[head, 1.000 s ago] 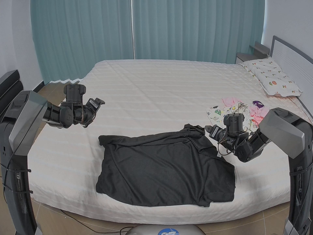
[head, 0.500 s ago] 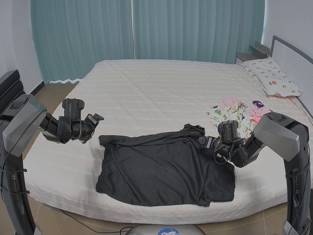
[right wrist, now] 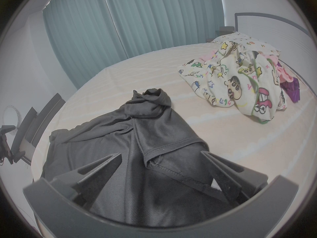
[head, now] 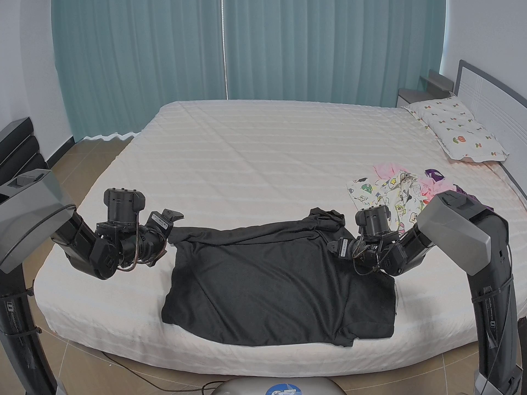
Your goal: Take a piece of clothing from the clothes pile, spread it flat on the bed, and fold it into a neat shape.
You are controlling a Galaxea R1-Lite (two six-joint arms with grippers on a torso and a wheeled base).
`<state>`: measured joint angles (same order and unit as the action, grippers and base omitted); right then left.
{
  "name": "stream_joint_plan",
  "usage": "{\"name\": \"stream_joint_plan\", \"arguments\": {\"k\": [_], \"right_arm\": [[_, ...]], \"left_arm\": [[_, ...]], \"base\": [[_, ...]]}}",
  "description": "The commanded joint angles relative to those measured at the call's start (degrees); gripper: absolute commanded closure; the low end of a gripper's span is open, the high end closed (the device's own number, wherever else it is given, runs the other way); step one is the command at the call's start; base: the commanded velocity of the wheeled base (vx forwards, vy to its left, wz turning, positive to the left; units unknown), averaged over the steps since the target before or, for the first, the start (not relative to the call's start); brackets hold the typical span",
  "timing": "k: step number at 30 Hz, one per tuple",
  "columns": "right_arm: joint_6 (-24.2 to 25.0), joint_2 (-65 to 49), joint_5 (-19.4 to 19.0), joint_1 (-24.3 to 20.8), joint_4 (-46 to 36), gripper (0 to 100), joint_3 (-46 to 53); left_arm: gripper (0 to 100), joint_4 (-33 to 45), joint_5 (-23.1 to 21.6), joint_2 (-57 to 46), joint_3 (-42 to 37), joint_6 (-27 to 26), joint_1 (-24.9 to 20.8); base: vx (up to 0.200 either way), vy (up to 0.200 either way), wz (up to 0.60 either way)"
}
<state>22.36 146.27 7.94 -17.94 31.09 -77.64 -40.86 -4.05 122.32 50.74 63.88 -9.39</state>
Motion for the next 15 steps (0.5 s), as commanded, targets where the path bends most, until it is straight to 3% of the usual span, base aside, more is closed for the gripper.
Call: {"name": "stream_joint_plan", "arguments": {"k": [1, 3, 4, 15], "right_arm": [[3.04, 2.26, -0.2, -0.07, -3.14, 0, -3.92], [4.54, 2.61, -0.29, -0.07, -5.25, 0, -5.33], [5.42, 3.14, -0.29, -0.07, -7.0, 100, -6.65], [8.67, 3.49, 0.5, 1.95, -8.06, 100, -10.07]], "left_arm": [[0, -1.06, 0.0, -0.42, -1.87, 0.11, -0.54], [0, -1.06, -0.08, -0.42, -1.87, 0.11, -0.54], [0, -1.06, -0.08, -0.42, -1.78, 0.11, -0.54], [0, -1.15, -0.08, -0.15, -1.78, 0.11, -0.28]], "base": [[0.0, 0.0, 0.0], [0.0, 0.0, 0.0], [0.0, 0.0, 0.0], [0.0, 0.0, 0.0]]}}
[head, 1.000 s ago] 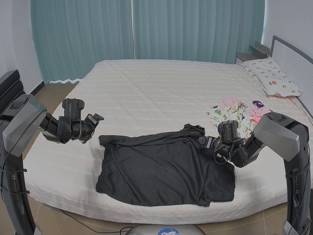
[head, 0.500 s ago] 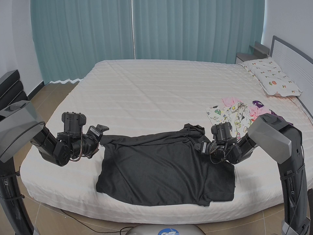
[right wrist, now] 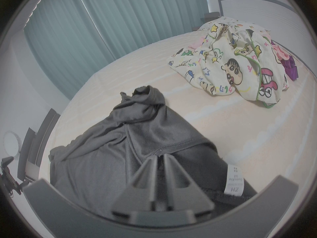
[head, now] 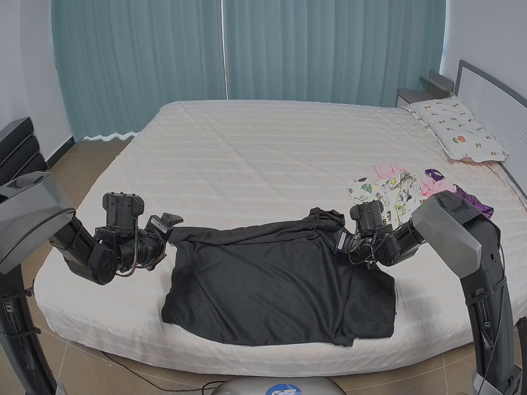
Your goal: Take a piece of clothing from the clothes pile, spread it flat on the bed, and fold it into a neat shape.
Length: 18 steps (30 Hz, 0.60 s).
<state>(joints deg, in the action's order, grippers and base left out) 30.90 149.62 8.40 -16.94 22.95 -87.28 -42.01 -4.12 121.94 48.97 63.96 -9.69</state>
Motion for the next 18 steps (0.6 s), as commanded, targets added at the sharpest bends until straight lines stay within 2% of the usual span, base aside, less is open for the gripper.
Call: {"name": "stream_joint_plan", "arguments": {"k": [1, 7, 8, 10, 15, 18], "right_arm": [[0.12, 0.15, 0.04, 1.3, 0.07, 100, -0.69], [1.35, 0.06, 0.39, 3.5, 0.16, 100, -2.89], [3.2, 0.06, 1.27, 5.61, 0.16, 100, -6.14], [4.25, 0.24, 1.88, 6.84, 0.42, 100, -8.34], [7.24, 0.85, 2.06, 8.68, 0.86, 100, -13.0], [9.26, 2.96, 3.55, 9.91, 0.86, 100, -17.57]], "left_arm": [[0, 0.0, -0.01, 0.4, -0.01, 0.02, 0.02], [0, 0.0, -0.01, 0.75, 0.07, 0.02, 0.11], [0, -0.09, 0.08, 1.46, 0.34, 0.02, 0.11], [0, 0.0, 0.08, 1.81, 0.42, 0.02, 0.2], [0, 0.0, 0.25, 2.42, 0.69, -0.07, 0.2], [0, -0.09, 0.25, 2.51, 0.69, 0.02, 0.55]], "base": [[0.0, 0.0, 0.0], [0.0, 0.0, 0.0], [0.0, 0.0, 0.0], [0.0, 0.0, 0.0], [0.0, 0.0, 0.0], [0.0, 0.0, 0.0]]}}
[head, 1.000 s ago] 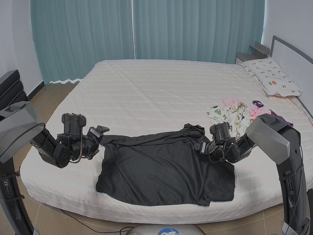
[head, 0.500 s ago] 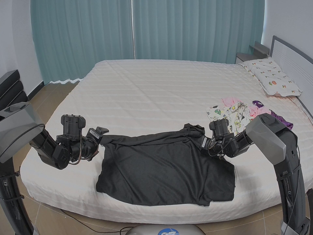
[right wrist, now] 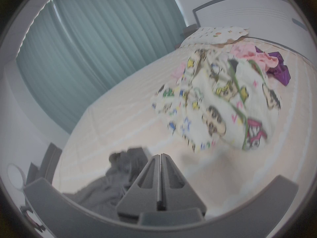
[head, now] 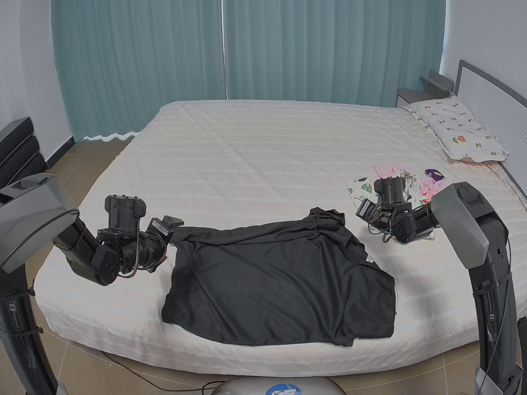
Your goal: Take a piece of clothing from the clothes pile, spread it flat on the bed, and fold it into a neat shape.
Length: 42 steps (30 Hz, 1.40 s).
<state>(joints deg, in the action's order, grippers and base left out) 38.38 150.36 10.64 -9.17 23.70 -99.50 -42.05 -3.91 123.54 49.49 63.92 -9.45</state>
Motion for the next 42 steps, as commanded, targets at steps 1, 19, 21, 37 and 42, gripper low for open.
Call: {"name": "stream_joint_plan", "arguments": {"k": [1, 19, 21, 37, 42], "right_arm": [[1.79, 2.57, 1.66, 2.31, -0.06, 100, -5.88], [3.11, -5.52, -4.84, -3.75, 0.03, 0, 12.93], [3.9, -5.16, -5.02, -4.81, -0.32, 0, 13.02], [4.16, 1.08, -4.05, -6.92, -0.67, 100, 8.44], [4.16, 1.69, -3.26, -6.39, -0.93, 100, 6.25]], "left_arm": [[0, -0.05, 0.05, 0.91, 0.16, 0.07, 0.22], [0, 0.03, -0.04, 0.91, -0.19, 0.07, 0.31], [0, 0.03, -0.04, 1.0, -0.28, 0.07, 0.22], [0, -0.05, 0.05, 1.44, 0.08, 0.07, 0.22], [0, 0.03, 0.05, 1.53, -0.01, 0.07, 0.22]], "base": [[0.0, 0.0, 0.0], [0.0, 0.0, 0.0], [0.0, 0.0, 0.0], [0.0, 0.0, 0.0], [0.0, 0.0, 0.0]]}}
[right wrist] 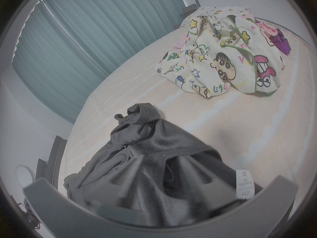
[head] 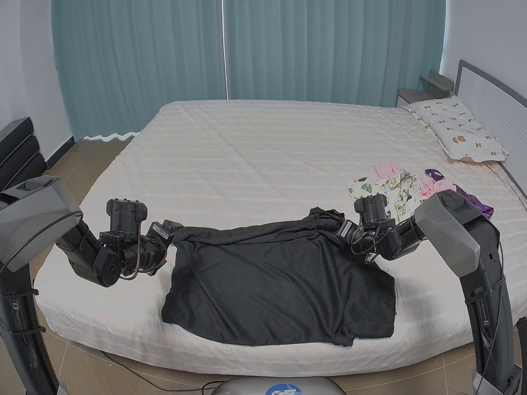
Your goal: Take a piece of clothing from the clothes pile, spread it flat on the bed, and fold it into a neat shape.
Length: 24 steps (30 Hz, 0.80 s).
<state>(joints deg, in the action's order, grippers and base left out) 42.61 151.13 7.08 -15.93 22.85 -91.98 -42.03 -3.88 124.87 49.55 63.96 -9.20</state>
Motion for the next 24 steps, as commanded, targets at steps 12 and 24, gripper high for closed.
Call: {"name": "stream_joint_plan", "arguments": {"k": [12, 24], "right_arm": [[0.11, 2.95, 6.19, 7.5, -1.05, 100, -18.5], [-0.59, 7.25, 6.89, 7.14, 0.71, 0, -19.64]], "left_arm": [[0, -0.07, 0.19, 0.82, 0.1, -0.07, 0.06], [0, -0.07, 0.19, 1.25, 0.28, -0.07, 0.33]], "base": [[0.0, 0.0, 0.0], [0.0, 0.0, 0.0]]}}
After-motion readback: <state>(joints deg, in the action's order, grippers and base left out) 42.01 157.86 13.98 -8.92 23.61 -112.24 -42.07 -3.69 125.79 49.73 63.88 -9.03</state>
